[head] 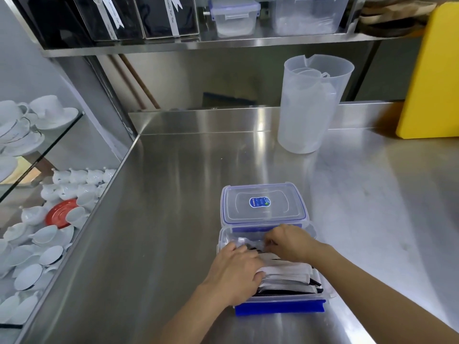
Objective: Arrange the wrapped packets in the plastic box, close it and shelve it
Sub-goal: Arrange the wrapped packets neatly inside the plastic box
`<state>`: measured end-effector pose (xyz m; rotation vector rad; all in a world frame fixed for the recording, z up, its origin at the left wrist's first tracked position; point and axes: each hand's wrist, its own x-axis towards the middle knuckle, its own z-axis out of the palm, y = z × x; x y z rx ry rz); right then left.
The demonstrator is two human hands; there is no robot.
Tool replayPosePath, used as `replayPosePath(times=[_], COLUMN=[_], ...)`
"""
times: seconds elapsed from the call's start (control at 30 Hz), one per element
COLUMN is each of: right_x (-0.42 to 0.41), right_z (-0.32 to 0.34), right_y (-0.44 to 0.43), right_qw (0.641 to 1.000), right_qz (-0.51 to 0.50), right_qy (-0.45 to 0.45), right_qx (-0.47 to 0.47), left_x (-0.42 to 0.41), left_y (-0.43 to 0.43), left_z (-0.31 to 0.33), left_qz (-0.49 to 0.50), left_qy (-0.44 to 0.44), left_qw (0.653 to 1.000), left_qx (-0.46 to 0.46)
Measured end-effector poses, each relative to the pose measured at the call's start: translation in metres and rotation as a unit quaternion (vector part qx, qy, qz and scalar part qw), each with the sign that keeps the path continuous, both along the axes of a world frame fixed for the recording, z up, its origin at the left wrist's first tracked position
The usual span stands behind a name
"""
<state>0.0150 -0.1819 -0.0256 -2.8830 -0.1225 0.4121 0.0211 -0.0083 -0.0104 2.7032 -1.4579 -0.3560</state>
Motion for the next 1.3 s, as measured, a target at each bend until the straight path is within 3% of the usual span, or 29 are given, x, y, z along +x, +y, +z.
replayPosePath(times=[0.23,0.5,0.6,0.9,1.0,1.1,1.3], right_x=[-0.009,-0.015,-0.016,-0.023,-0.023,-0.022,-0.024], right_z=[-0.006,-0.009,-0.012,-0.013,-0.009,-0.003,0.0], right_y=[0.001,0.0,-0.003,0.0,-0.001,-0.003,0.0], right_qw=[0.998,0.991,0.99,0.982,0.983,0.988,0.992], right_qz=[-0.013,0.015,-0.02,0.015,0.016,0.031,0.041], right_qy=[-0.062,-0.084,-0.105,-0.154,-0.176,-0.141,-0.087], right_qx=[-0.012,-0.102,-0.092,-0.11,-0.049,0.063,0.076], left_x=[0.0,0.002,0.002,0.004,0.006,0.005,0.003], left_y=[-0.002,-0.007,-0.006,-0.009,-0.012,-0.016,-0.013], left_z=[-0.003,-0.002,0.0,0.001,-0.002,0.001,0.006], left_qz=[0.005,-0.005,-0.018,0.008,0.026,0.062,0.104], left_qy=[-0.011,-0.017,-0.012,-0.011,-0.01,-0.011,-0.021], left_qw=[1.0,1.0,1.0,1.0,1.0,0.998,0.994], left_qx=[0.004,0.02,0.007,0.008,-0.003,-0.016,-0.03])
